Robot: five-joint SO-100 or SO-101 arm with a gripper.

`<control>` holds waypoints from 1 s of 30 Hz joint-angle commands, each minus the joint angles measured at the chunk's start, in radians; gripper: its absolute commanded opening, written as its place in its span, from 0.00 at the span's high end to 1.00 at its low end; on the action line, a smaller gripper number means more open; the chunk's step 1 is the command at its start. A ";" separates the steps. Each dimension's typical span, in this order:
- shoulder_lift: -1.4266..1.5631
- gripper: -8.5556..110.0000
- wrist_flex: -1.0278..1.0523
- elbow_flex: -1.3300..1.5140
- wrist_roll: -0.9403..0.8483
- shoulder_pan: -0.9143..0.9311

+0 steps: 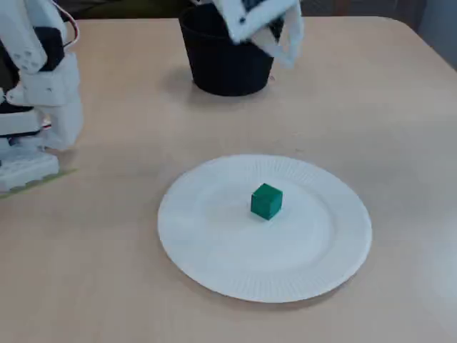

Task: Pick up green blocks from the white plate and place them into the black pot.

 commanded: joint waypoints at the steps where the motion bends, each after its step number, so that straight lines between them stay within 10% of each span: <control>1: -0.031 0.95 -0.014 0.006 0.094 0.066; 14: -0.247 0.95 0.051 -0.015 0.322 0.224; 30: -0.396 0.66 0.089 -0.057 0.360 0.230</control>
